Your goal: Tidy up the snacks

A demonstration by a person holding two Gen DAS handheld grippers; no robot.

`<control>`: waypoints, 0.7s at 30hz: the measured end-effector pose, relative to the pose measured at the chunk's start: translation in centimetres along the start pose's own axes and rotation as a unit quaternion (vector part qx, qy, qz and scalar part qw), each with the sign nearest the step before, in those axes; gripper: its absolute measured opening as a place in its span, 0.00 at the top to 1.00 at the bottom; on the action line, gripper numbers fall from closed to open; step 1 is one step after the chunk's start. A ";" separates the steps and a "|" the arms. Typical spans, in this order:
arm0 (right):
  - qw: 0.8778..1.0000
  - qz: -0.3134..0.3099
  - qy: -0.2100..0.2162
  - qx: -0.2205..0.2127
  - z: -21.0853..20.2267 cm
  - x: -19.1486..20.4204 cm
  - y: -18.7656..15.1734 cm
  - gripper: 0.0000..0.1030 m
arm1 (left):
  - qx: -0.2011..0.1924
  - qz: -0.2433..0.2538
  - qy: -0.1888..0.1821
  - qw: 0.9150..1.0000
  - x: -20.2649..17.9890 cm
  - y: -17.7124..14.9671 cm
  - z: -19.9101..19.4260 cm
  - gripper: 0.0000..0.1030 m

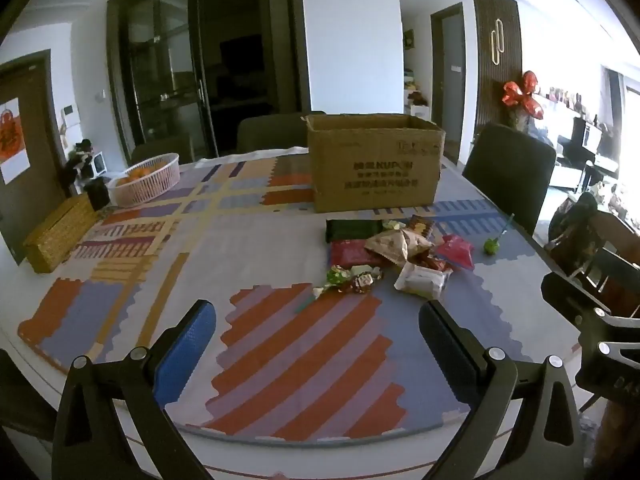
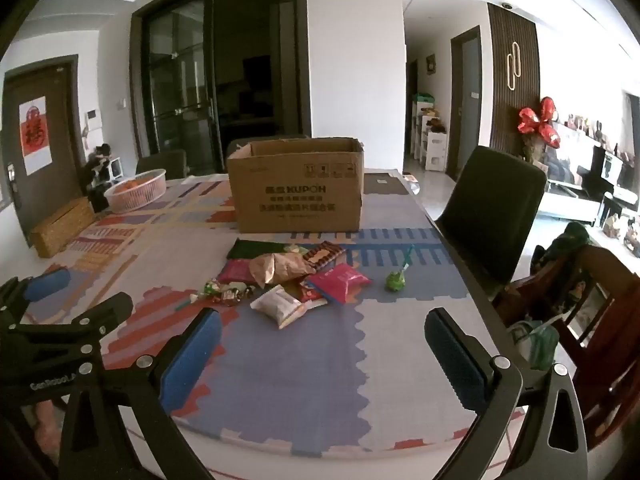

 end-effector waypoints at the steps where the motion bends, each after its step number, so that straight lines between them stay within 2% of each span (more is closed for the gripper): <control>1: 1.000 0.001 0.000 -0.001 0.0 0.0 0.0 0.01 | -0.002 -0.002 0.004 1.000 0.1 0.0 -0.2 0.00; 2: 1.000 0.001 0.000 -0.001 -0.1 0.0 0.1 0.01 | -0.006 0.008 0.009 1.000 -0.2 -0.1 -0.4 0.00; 3: 1.000 0.001 0.001 -0.001 -0.1 0.0 0.1 0.01 | 0.009 0.016 0.010 1.000 -0.4 0.1 0.1 0.00; 6: 1.000 0.002 0.000 -0.001 -0.2 0.0 0.2 0.01 | 0.007 0.013 0.010 1.000 -0.3 0.3 0.2 0.00; 14: 1.000 0.002 -0.003 -0.007 -0.6 1.1 0.4 0.01 | -0.020 0.006 0.005 1.000 0.2 1.0 -1.3 0.00; 21: 1.000 0.005 0.007 -0.010 -0.5 -0.1 0.6 0.01 | -0.030 0.015 0.011 0.999 0.1 1.3 -1.6 0.00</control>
Point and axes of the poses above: each gripper's, at about its wrist camera, not at the fingertips, and z roughly the way its jaws point, x to its left, y to its top, the point moved 4 cm from there along z, roughly the way its jaws point, and after that the axes turned 1 degree about -x, right-handed, at the moved point
